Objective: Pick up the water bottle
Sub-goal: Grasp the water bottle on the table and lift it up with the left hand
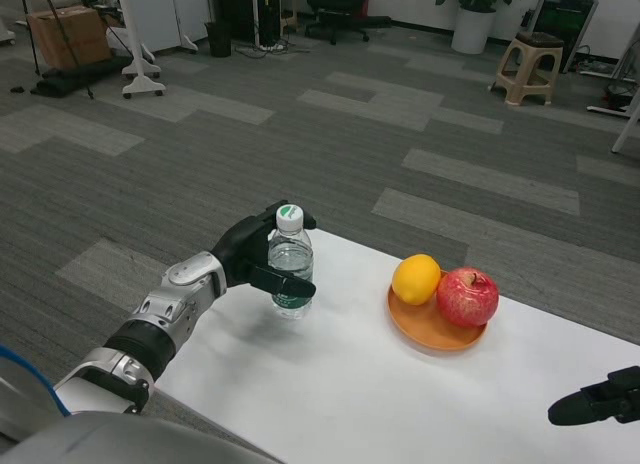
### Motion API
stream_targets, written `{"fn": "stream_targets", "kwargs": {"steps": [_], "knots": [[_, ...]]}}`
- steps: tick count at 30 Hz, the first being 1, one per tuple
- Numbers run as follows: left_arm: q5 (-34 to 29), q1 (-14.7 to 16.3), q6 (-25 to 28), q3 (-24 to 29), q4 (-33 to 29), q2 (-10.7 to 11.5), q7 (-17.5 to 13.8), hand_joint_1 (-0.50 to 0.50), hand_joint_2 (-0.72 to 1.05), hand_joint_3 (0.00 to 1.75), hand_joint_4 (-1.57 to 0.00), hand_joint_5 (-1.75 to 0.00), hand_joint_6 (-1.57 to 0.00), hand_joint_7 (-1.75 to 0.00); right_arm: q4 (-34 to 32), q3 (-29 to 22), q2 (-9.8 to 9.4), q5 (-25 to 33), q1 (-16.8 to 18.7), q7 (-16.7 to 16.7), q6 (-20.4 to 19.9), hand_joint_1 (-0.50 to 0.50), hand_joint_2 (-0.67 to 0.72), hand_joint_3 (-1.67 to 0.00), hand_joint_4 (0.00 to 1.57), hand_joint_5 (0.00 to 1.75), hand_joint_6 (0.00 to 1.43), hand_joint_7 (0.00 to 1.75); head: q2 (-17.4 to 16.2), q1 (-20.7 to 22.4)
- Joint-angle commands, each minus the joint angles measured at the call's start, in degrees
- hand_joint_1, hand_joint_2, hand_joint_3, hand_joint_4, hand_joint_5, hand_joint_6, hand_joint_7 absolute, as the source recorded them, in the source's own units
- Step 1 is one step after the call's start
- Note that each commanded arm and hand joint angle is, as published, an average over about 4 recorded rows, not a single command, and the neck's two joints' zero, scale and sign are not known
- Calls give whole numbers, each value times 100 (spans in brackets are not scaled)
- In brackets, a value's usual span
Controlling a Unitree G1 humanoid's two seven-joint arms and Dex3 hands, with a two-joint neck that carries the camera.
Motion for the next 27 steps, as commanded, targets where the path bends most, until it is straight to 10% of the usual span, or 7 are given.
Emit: {"fn": "stream_targets", "kwargs": {"steps": [1,13,27], "knots": [[6,-68,-82,-35,124,8,43,50,69,35,-4,-175,-8,-168,42,-51,25,23,25,-36,-70,-25,53,0,0,0,0,0,-13,-2],[10,-106,-64,-26,76,11,30,50,69,35,-7,-175,-8,-168,121,-42,36,23,-19,-38,-68,-25,53,0,0,0,0,0,-106,7],[-440,-211,1135,-57,-1587,268,-10,50,63,35,-15,-175,-10,-168,176,-57,63,23,-26,-36,-70,-25,53,0,0,0,0,0,42,-136]]}}
